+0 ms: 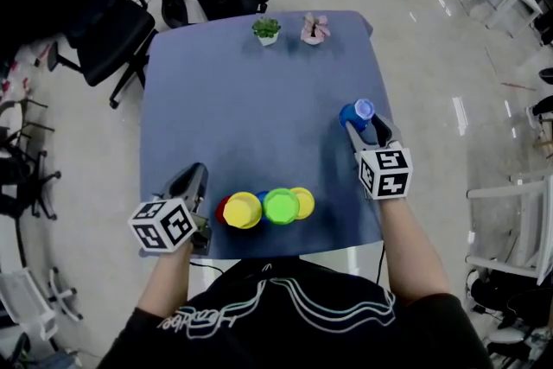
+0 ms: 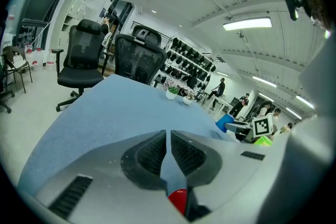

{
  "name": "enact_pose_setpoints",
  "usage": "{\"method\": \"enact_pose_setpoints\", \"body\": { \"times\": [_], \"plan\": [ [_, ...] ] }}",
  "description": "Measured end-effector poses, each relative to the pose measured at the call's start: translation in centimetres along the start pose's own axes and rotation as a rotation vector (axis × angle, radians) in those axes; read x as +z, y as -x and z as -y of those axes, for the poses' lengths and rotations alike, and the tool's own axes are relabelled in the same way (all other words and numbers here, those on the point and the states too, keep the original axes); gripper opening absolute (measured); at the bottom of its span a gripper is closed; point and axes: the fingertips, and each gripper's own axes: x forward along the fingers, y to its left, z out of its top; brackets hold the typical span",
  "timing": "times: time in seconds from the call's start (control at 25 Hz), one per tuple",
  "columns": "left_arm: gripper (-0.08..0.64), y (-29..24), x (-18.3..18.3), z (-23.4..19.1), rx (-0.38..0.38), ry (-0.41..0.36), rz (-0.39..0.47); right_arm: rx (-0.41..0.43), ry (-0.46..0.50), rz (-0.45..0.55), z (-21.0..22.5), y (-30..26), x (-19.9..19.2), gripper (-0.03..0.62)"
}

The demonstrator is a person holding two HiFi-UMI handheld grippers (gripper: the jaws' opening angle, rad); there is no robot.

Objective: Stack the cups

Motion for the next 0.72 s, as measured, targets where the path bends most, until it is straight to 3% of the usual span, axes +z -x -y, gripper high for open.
{"method": "enact_pose_setpoints", "body": {
  "times": [0.72],
  "plan": [
    [0.048,7.3,-0.9,2.1,-0.004,0.004,0.103,0.249,0.11,0.139,-11.1,8.1,6.2,0.253]
  ]
}}
